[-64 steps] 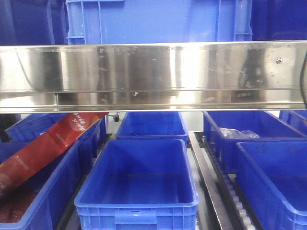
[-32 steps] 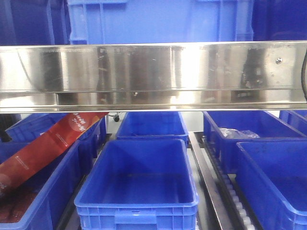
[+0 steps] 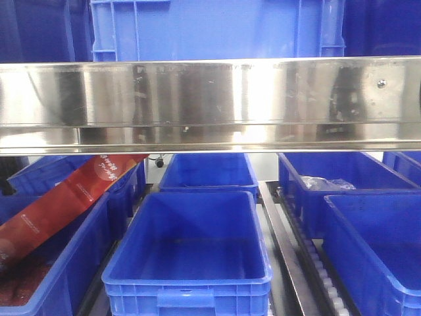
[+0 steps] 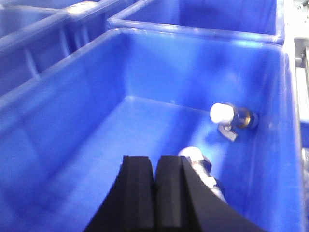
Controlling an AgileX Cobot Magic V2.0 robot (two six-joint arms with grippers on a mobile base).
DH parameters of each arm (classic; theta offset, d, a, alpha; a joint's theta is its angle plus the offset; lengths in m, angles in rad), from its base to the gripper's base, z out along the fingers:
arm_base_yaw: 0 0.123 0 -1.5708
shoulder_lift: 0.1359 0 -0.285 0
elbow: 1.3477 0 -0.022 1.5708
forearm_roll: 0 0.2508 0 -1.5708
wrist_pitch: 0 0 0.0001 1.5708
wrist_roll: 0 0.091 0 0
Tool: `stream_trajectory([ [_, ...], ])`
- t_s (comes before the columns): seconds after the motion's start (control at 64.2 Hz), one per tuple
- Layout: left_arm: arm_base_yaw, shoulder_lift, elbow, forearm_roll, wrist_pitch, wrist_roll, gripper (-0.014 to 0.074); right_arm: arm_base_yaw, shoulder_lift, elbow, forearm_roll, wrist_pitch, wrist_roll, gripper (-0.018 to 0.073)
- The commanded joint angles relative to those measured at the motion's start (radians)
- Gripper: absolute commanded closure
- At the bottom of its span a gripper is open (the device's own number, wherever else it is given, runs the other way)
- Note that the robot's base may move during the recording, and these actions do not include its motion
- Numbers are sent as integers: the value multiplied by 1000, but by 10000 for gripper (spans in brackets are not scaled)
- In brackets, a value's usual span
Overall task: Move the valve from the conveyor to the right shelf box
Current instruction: 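Open both grippers to release the valves into the bin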
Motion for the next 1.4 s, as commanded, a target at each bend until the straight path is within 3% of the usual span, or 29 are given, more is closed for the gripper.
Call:
stream_trajectory([
  [0.0, -5, -49, 5, -11, 31, 8, 707, 0, -62, 17, -3, -11, -7, 727],
  [0.109, -9, -109, 65, -24, 29, 53, 707, 0, -141, 139, -12, -48, -7, 727],
  [0.296, -26, -245, 248, -40, -65, 76, 707, 0, -337, 487, -15, -238, -9, 727],
  [0.545, -26, -502, 686, -54, -349, 76, 707, 0, -655, 970, -15, -551, -9, 727],
  [0.747, -26, -776, 1099, -58, -658, 76, 707, 0, -905, 1233, -15, -570, -9, 727],
  [0.872, -26, -948, 1310, -58, -763, 76, 707, 0, -1030, 1319, -15, -563, -9, 727],
  [1.059, -26, -1183, 1507, -58, -756, 76, 707, 0, -1164, 1344, -15, -563, -9, 727],
  [1.386, -26, -1405, 1582, -58, -754, 76, 707, 0, -1219, 1344, -15, -565, -9, 727],
])
